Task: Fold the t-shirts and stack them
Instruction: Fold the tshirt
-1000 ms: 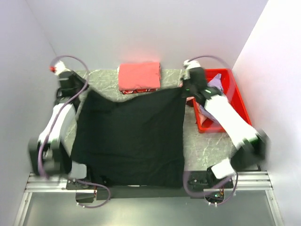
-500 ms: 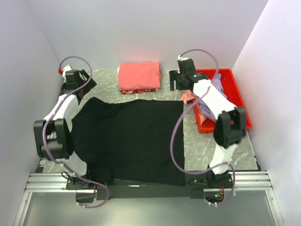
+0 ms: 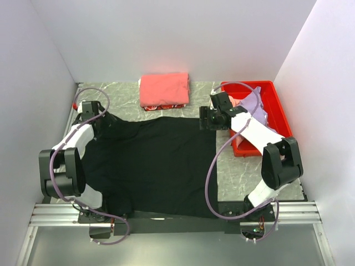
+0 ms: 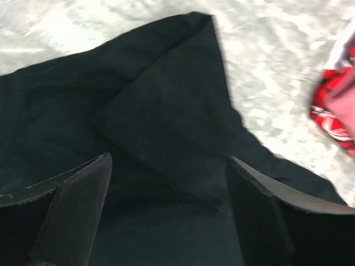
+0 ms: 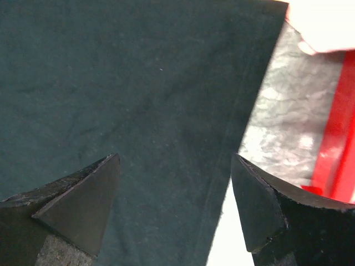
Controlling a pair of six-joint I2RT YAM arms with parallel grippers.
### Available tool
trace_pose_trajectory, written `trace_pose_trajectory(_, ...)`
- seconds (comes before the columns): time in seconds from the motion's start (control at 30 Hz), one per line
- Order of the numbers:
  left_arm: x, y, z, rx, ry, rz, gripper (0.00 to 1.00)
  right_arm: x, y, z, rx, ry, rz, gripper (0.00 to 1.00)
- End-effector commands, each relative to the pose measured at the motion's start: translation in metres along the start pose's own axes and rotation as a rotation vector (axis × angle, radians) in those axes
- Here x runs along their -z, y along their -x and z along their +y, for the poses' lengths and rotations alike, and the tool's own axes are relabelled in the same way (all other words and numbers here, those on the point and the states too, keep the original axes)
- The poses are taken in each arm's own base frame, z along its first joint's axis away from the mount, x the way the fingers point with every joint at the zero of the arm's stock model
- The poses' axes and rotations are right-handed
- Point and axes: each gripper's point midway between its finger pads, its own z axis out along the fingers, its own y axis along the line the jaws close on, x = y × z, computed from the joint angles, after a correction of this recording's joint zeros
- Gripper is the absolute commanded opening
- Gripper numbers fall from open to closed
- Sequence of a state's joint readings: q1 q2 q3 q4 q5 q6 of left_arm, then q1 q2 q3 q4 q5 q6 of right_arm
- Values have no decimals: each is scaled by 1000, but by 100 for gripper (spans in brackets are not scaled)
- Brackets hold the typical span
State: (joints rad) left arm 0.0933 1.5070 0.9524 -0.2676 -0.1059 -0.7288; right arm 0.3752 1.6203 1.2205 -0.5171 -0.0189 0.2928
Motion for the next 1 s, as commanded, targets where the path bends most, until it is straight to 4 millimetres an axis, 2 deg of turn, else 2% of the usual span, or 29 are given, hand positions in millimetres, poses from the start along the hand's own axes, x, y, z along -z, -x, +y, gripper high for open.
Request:
trace_pose_trajectory(0.0, -7, 6, 18, 45, 95, -21, 85, -2, 17, 12, -33, 48, -57, 87)
trace_pose_trajectory(0.1, -16, 4, 30, 63, 124, -9, 81, -8, 16, 10, -36, 36, -49, 87)
trace_pose_trajectory(0.27, -32, -2, 34, 57, 146, 21, 77, -13, 21, 7, -39, 14, -50, 87)
trace_pose_trajectory(0.43, -47, -1, 43, 70, 188, 30, 66, -19, 22, 3, -48, 4, -42, 87)
trace_pose_trajectory(0.5, -50, 1, 37, 72, 163, 28, 61, -20, 23, 2, -47, 5, -40, 87)
trace_pose_trajectory(0.83, -64, 13, 28, 74, 163, 18, 51, -24, 22, -6, -52, -23, -33, 87)
trace_pose_trajectory(0.97, -69, 16, 23, 78, 153, 21, 40, -27, 22, -9, -55, -28, -29, 87)
